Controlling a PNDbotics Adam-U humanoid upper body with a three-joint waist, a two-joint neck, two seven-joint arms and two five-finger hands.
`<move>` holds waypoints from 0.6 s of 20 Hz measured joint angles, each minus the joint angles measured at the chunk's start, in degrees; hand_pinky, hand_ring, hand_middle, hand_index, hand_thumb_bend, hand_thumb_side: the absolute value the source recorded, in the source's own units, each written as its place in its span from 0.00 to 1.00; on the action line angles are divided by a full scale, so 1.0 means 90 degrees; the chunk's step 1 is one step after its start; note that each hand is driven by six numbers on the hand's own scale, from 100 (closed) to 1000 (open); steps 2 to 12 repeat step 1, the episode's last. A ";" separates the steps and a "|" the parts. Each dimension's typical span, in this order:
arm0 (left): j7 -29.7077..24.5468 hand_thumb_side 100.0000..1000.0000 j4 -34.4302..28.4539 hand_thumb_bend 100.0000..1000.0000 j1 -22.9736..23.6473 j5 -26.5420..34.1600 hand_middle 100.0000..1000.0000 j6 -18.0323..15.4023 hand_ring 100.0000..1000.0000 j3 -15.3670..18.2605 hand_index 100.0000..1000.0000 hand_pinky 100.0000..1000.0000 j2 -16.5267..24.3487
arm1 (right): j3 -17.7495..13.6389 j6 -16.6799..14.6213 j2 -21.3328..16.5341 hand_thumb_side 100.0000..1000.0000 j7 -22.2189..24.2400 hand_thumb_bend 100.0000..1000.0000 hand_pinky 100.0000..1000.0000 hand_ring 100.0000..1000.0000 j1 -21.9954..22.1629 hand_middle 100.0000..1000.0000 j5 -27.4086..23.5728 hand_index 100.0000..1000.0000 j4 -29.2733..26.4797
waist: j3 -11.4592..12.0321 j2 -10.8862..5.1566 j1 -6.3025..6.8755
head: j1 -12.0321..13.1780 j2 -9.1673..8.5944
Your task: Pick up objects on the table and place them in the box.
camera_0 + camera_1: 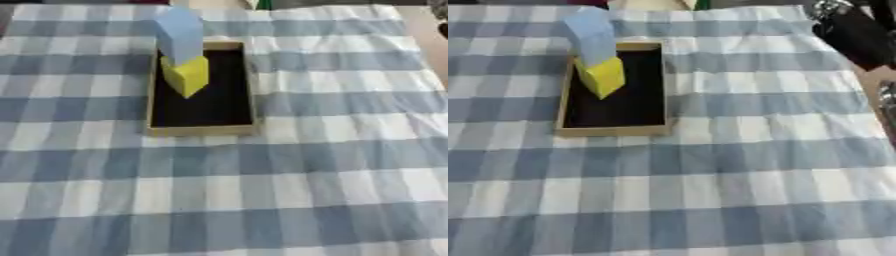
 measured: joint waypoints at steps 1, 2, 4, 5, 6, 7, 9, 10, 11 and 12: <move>0.0054 0.85 -0.0081 0.12 0.0005 0.0048 0.71 0.0051 0.77 0.0002 0.90 0.63 0.0029 | 0.0000 -0.0001 0.0000 0.84 -0.0007 0.00 0.80 0.76 0.0001 0.53 0.0000 0.80 0.0000 | 0.0000 0.0000 0.0002 | 0.0000 0.0000; 0.0054 0.85 -0.0081 0.12 0.0005 0.0048 0.71 0.0051 0.77 0.0002 0.90 0.63 0.0029 | 0.0000 -0.0001 0.0000 0.84 -0.0007 0.00 0.80 0.76 0.0001 0.53 0.0000 0.80 0.0000 | 0.0000 0.0000 0.0002 | 0.0000 0.0000; 0.0054 0.85 -0.0081 0.12 0.0005 0.0048 0.71 0.0051 0.77 0.0002 0.90 0.63 0.0029 | 0.0000 -0.0001 0.0000 0.84 -0.0007 0.00 0.80 0.76 0.0001 0.53 0.0000 0.80 0.0000 | 0.0000 0.0000 0.0002 | 0.0000 0.0000; 0.0054 0.85 -0.0081 0.12 0.0005 0.0048 0.71 0.0051 0.77 0.0002 0.90 0.63 0.0029 | 0.0000 -0.0001 0.0000 0.84 -0.0007 0.00 0.80 0.76 0.0001 0.53 0.0000 0.80 0.0000 | 0.0000 0.0000 0.0002 | 0.0000 0.0000; 0.0054 0.85 -0.0081 0.12 0.0005 0.0048 0.71 0.0051 0.77 0.0002 0.90 0.63 0.0029 | 0.0000 -0.0001 0.0000 0.84 -0.0007 0.00 0.80 0.76 0.0001 0.53 0.0000 0.80 0.0000 | 0.0000 0.0000 0.0002 | 0.0000 0.0000; 0.0054 0.85 -0.0081 0.12 0.0005 0.0048 0.71 0.0051 0.77 0.0002 0.90 0.63 0.0029 | 0.0000 -0.0001 0.0000 0.84 -0.0007 0.00 0.80 0.76 0.0001 0.53 0.0000 0.80 0.0000 | 0.0000 0.0000 0.0002 | 0.0000 0.0000; 0.0054 0.85 -0.0081 0.12 0.0005 0.0048 0.71 0.0051 0.77 0.0002 0.90 0.63 0.0029 | 0.0000 -0.0001 0.0000 0.84 -0.0007 0.00 0.80 0.76 0.0001 0.53 0.0000 0.80 0.0000 | 0.0000 0.0000 0.0002 | 0.0000 0.0000; 0.0054 0.85 -0.0081 0.12 0.0005 0.0048 0.71 0.0051 0.77 0.0002 0.90 0.63 0.0029 | 0.0000 -0.0001 0.0000 0.84 -0.0007 0.00 0.80 0.76 0.0001 0.53 0.0000 0.80 0.0000 | 0.0000 0.0000 0.0002 | 0.0000 0.0000; 0.0054 0.85 -0.0081 0.12 0.0005 0.0048 0.71 0.0051 0.77 0.0002 0.90 0.63 0.0029 | 0.0000 -0.0001 0.0000 0.84 -0.0007 0.00 0.80 0.76 0.0001 0.53 0.0000 0.80 0.0000 | 0.0000 0.0000 0.0002 | 0.0000 0.0000; 0.0054 0.85 -0.0081 0.12 0.0005 0.0048 0.71 0.0051 0.77 0.0002 0.90 0.63 0.0029 | 0.0000 -0.0001 0.0000 0.84 -0.0007 0.00 0.80 0.76 0.0001 0.53 0.0000 0.80 0.0000 | 0.0000 0.0000 0.0002 | 0.0000 0.0000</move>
